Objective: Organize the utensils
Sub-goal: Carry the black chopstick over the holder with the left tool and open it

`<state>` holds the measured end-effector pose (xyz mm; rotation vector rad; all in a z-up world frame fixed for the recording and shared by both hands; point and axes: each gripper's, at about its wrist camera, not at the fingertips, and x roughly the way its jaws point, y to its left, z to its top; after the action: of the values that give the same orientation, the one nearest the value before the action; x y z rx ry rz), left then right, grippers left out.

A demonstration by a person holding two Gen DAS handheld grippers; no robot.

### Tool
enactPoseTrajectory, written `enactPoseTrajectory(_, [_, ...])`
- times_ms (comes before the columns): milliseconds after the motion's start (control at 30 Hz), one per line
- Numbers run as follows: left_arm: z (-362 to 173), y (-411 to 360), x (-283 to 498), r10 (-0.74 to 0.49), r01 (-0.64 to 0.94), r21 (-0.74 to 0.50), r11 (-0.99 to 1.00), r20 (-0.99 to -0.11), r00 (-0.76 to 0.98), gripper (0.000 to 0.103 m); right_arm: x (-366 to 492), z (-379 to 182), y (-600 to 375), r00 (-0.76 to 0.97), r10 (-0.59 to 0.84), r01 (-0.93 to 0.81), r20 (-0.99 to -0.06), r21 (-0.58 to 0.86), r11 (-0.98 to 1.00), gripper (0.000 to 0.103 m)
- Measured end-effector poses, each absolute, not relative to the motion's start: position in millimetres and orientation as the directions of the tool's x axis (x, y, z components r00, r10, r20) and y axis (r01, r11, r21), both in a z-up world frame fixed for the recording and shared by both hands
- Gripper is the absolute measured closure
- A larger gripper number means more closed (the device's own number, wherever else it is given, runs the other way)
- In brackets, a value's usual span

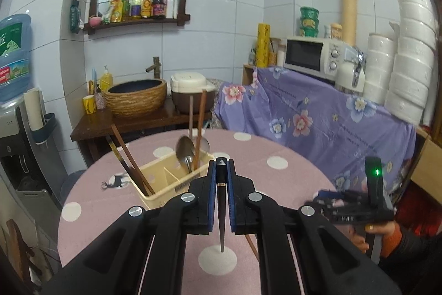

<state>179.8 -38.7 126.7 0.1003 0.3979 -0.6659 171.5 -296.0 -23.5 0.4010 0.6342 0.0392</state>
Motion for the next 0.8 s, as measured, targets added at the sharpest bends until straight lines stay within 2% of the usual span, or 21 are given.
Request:
enactPoseTrajectory(267, [203.6, -21.0, 203.1, -0.553, 0.556, -0.057, 0.829, -0.223, 0.803, 0.095, 172.5, -25.3, -290.1, 0.802, 0.169, 0.072, -0.573, 0.373, 0.925, 0.017])
enactPoseTrajectory(433, [229.6, -18.7, 227.8, -0.491, 0.487, -0.067, 0.871, -0.168, 0.855, 0.095, 173.1, -27.2, -287.0, 0.798, 0.175, 0.065, -0.577, 0.371, 0.926, 0.017])
enactPoseTrajectory(600, [215.4, -22.1, 252.6, -0.450, 0.441, -0.088, 0.893, -0.188, 0.873, 0.095, 172.0, -31.1, -286.1, 0.792, 0.177, 0.064, -0.584, 0.368, 0.928, 0.017])
enactPoseTrajectory(800, [167.6, -22.6, 268.3, -0.447, 0.430, -0.124, 0.894, -0.288, 0.847, 0.095, 174.1, -35.5, -287.2, 0.787, 0.177, 0.068, -0.591, 0.368, 0.927, 0.017])
